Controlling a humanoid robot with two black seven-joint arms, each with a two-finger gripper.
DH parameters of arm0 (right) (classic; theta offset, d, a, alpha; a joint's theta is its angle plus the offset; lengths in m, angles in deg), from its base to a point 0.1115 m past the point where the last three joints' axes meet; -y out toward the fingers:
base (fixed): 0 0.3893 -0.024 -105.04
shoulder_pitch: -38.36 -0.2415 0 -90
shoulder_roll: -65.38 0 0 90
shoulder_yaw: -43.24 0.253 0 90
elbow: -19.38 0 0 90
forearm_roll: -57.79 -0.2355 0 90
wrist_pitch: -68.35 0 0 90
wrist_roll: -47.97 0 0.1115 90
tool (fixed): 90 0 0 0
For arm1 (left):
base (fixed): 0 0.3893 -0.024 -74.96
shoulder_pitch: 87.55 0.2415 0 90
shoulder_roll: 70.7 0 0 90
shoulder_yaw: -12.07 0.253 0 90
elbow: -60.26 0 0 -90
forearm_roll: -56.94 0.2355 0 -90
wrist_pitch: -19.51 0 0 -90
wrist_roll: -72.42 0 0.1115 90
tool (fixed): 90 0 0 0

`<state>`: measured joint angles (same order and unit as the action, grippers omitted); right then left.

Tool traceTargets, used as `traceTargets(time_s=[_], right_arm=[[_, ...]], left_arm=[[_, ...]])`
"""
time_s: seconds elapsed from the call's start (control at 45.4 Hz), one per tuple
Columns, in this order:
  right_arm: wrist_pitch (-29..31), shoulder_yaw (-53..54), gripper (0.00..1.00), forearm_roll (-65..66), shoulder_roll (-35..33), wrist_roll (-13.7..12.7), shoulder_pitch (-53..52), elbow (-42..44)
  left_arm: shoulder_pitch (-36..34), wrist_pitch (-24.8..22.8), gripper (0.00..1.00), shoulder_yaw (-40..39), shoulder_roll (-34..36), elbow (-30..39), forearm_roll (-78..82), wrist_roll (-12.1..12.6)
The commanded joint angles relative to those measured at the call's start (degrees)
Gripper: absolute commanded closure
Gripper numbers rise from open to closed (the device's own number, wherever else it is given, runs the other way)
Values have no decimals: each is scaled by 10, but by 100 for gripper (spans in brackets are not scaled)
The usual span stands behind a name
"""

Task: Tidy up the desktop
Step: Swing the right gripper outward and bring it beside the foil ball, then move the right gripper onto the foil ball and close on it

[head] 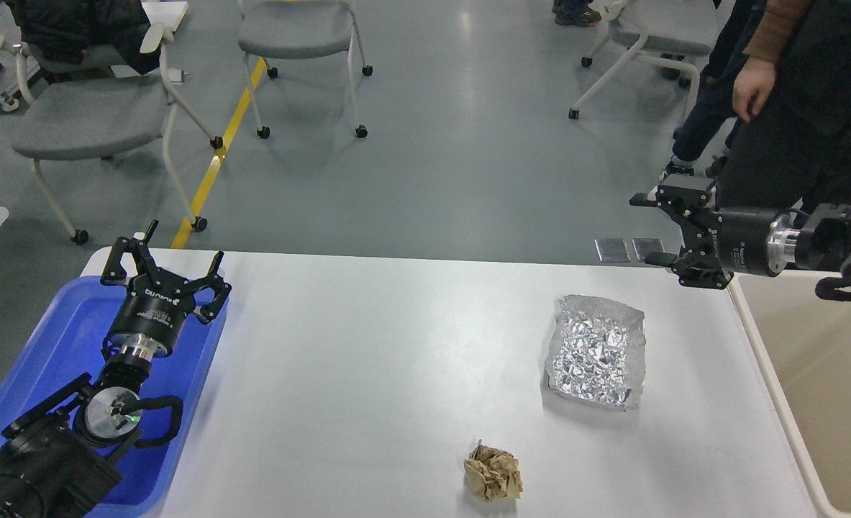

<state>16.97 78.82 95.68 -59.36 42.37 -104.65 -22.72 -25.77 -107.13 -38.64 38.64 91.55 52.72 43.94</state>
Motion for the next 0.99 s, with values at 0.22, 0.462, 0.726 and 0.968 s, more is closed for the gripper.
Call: traceTargets(time_s=[0.22,0.462,0.726,0.968], right_arm=[[-93,-117,0,238,6,36,2,-20],[-232,-269,0,239,42,73,4,-19],[-278,-295,0,241,86,75,21,-11],[-285,-308,0,241,95,77,30,27]], left_arm=[[0,0,0,0,0,0,-1,0],[0,0,0,0,0,0,-1,0],[0,1,0,0,0,0,0,0],[0,0,0,0,0,0,-1,0]])
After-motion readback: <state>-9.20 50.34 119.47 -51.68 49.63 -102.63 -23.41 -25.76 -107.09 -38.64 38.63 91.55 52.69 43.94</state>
